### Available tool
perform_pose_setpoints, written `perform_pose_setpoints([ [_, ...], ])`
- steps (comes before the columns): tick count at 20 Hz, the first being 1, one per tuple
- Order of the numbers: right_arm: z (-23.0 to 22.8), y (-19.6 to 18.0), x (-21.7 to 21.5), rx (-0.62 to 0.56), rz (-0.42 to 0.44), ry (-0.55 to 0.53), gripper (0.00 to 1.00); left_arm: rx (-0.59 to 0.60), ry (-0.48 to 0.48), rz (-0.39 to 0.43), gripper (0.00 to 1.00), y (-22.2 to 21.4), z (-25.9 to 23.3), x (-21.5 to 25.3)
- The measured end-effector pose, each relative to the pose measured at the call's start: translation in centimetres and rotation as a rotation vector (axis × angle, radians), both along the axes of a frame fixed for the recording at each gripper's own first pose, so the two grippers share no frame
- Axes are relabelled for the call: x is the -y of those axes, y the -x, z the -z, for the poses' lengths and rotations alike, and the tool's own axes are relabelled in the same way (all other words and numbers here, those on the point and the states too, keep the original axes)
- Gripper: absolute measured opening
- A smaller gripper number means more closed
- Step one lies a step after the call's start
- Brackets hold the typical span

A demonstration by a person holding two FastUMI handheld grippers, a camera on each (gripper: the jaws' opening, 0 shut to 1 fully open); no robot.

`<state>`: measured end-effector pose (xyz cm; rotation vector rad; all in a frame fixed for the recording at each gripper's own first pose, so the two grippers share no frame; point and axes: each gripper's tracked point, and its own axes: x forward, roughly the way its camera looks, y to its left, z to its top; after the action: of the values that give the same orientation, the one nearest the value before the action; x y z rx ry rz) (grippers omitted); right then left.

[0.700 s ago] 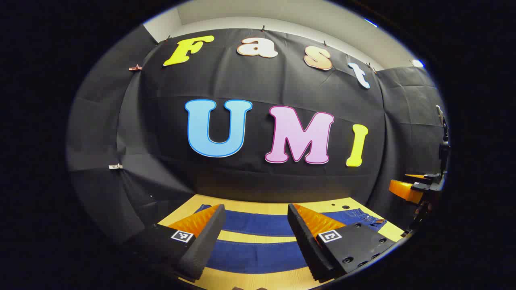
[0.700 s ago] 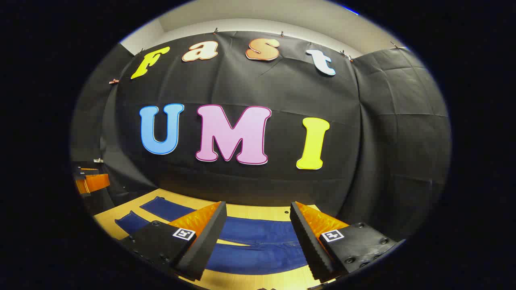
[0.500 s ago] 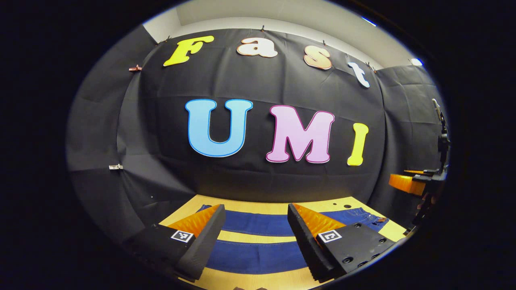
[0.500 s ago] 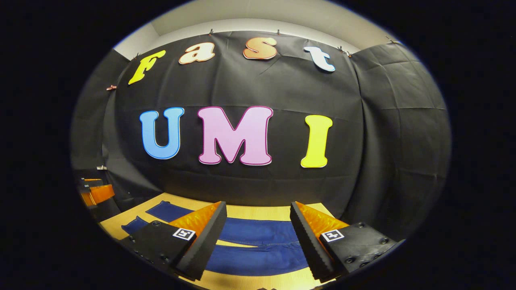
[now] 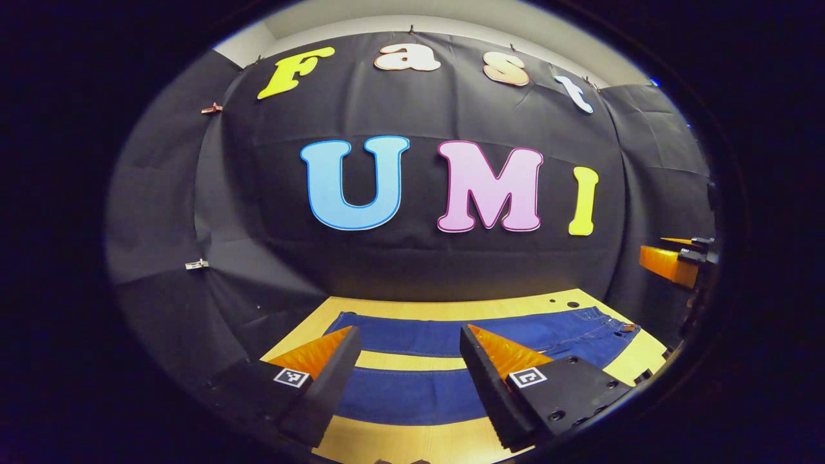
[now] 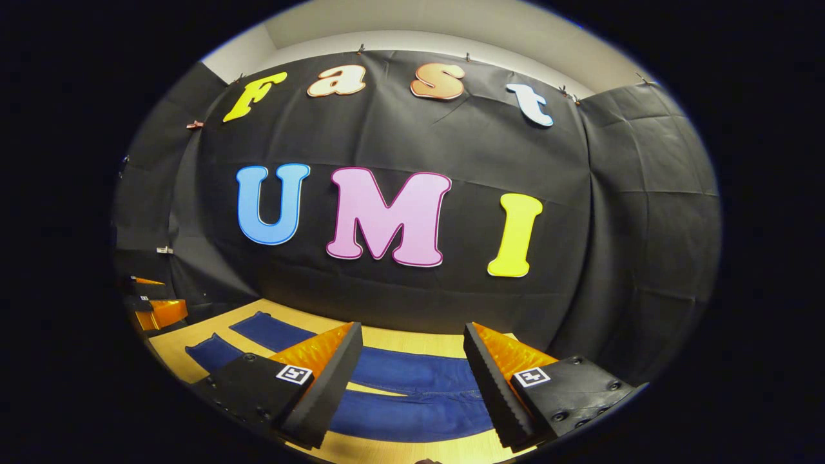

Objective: Grasp the waist and the cuffs of the jeans and fold them to make the two legs overlap; first hold the waist and fold one-third of the jeans toward the cuffs, then hold the cuffs and fold the remaining one-third in the same direction to finish folding.

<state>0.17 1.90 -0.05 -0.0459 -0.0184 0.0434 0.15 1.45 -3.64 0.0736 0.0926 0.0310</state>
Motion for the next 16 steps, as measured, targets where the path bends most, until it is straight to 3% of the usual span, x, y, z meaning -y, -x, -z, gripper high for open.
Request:
perform_pose_setpoints([
  [3, -0.1, -0.2, 0.4, 0.004, 0.016, -0.010, 0.97, -0.002, 0.003, 0.014, 0.96, -0.3, 0.2, 0.0],
  [5, 0.2, -0.3, 0.8, -0.001, 0.027, -0.006, 0.97, -0.037, -0.054, -0.002, 0.96, -0.6, 1.3, -1.2],
  [7, 0.6, -0.3, 1.3, -0.009, 0.039, 0.009, 0.97, -0.072, -0.155, -0.033, 0.97, -0.9, 2.4, -3.5],
  [12, 0.9, 0.4, 2.0, -0.018, 0.042, -0.008, 0.97, -0.141, -0.494, -0.007, 0.98, -1.0, 5.7, -9.4],
  [16, 1.0, 1.6, 3.9, -0.022, 0.082, 0.021, 0.96, -0.282, -0.769, 0.126, 0.98, -0.8, 11.9, -13.8],
])
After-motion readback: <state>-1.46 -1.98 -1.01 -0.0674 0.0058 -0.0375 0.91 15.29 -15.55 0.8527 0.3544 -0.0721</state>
